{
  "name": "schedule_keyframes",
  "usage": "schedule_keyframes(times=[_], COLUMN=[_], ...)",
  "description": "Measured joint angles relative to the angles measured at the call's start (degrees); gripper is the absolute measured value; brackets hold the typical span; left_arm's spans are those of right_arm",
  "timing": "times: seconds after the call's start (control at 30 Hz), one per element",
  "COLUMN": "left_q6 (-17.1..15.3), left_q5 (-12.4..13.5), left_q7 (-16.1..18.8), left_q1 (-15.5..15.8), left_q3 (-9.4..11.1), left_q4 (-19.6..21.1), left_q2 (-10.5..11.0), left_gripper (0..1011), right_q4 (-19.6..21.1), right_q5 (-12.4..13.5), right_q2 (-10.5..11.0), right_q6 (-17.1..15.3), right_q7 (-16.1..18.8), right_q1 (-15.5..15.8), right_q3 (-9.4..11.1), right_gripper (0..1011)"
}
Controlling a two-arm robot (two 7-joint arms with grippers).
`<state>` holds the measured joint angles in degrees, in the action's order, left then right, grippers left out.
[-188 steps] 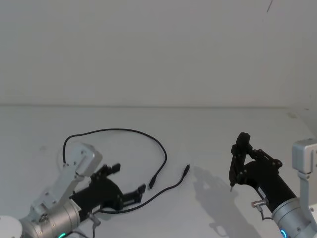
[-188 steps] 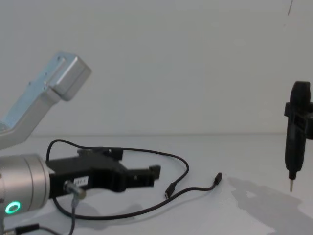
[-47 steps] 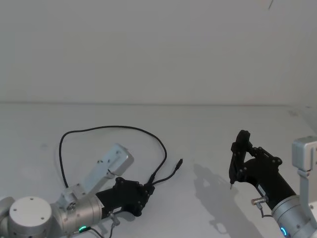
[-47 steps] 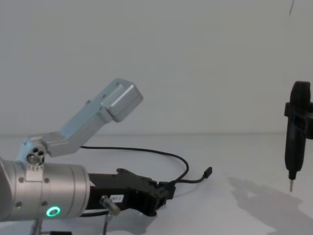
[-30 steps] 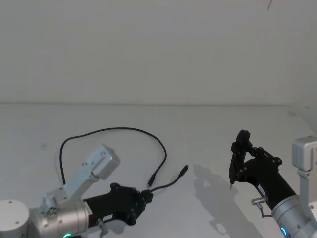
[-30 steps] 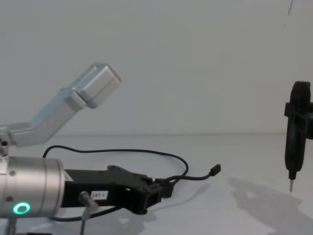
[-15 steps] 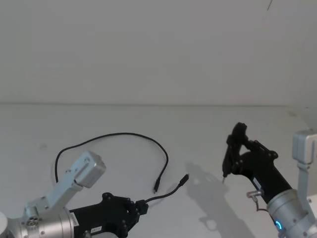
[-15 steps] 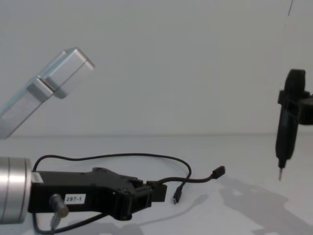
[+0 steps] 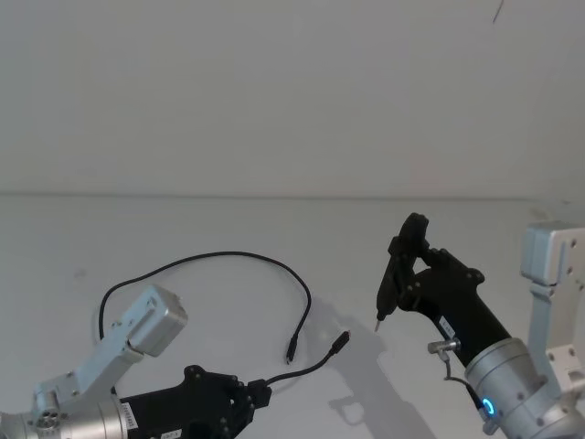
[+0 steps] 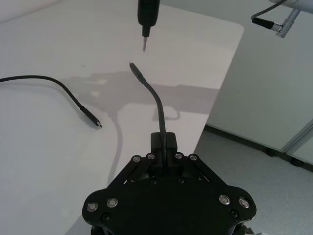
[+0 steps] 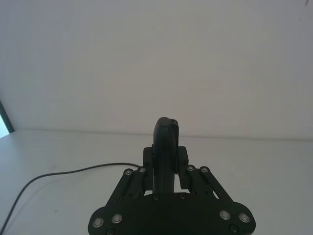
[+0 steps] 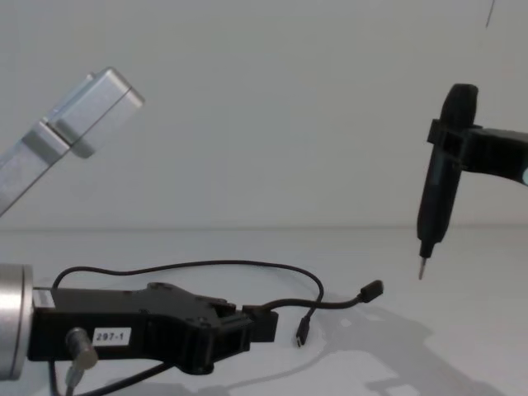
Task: Pick up the data cable with the one hand.
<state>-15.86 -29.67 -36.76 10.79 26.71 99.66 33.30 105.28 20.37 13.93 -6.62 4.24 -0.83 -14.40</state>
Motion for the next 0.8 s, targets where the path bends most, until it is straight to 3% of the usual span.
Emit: schedule_keyframes(times=[0.43, 0.8], left_q6=[-0.11, -0.17], left_q5=[-0.46, -0.59], left_q7=[-0.16, -0.24], left_q1=[-0.51, -0.65], left_q3=[-0.26, -0.33], left_q4=[0.71, 0.92], left_q2=[0.46, 0.59], left_gripper=[48, 48], right_q4=[0.23, -0.19], right_q5=[0.63, 0.61], right_q2=[-1.57, -2.39], right_q6=[-3.04, -3.70], right_q7=[0.43, 1.13], right_q1=[-0.43, -0.76], right_q3=[-0.79, -1.15], right_gripper=[279, 279])
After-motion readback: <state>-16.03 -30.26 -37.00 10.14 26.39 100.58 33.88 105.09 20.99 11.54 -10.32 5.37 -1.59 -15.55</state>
